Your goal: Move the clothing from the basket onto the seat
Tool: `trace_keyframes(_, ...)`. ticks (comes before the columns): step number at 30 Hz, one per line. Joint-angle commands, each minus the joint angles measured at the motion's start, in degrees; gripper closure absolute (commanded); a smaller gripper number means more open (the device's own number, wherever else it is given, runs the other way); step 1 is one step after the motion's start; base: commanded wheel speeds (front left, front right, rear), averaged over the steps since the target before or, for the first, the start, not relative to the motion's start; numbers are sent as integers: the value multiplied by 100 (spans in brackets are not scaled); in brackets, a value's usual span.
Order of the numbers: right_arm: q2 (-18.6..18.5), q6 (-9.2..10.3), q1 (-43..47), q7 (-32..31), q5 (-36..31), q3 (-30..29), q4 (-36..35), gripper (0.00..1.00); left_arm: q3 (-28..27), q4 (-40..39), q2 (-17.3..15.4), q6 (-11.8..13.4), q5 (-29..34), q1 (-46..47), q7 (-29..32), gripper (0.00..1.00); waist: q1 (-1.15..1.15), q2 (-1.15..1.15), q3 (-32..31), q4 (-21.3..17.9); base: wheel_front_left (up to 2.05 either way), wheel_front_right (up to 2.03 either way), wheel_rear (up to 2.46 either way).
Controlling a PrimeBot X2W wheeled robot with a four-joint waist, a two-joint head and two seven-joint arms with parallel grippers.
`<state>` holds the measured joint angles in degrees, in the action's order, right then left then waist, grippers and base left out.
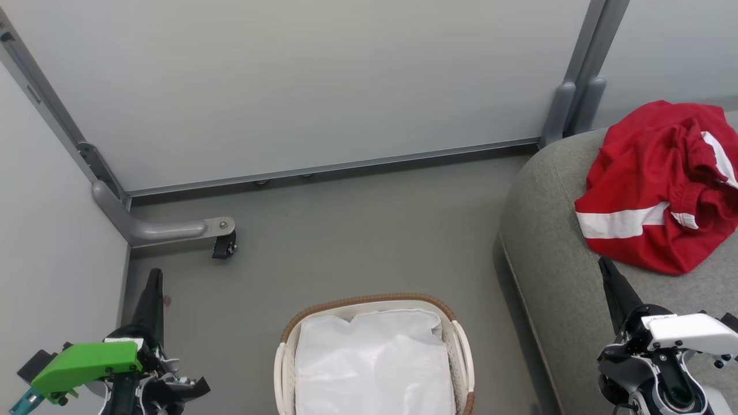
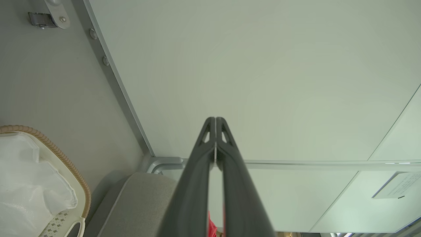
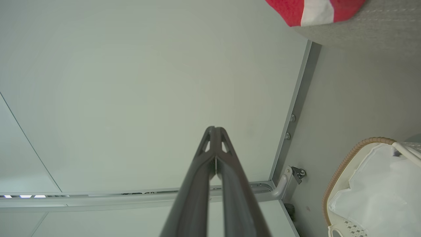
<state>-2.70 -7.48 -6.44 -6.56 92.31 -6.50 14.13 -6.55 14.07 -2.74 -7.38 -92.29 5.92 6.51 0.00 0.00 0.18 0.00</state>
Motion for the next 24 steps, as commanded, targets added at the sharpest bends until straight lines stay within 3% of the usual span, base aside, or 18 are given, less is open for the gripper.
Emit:
trace_keyframes(1,-34,-2,44,-16,19,-14,-27,100,-14,-11,-25,-26,-22,57,25,100,0,0,0,0,0,0,0)
trace_keyframes(24,-33,-2,44,-16,19,-13,-26,100,-14,-13,-25,-26,-21,56,24,100,0,0,0,0,0,0,0)
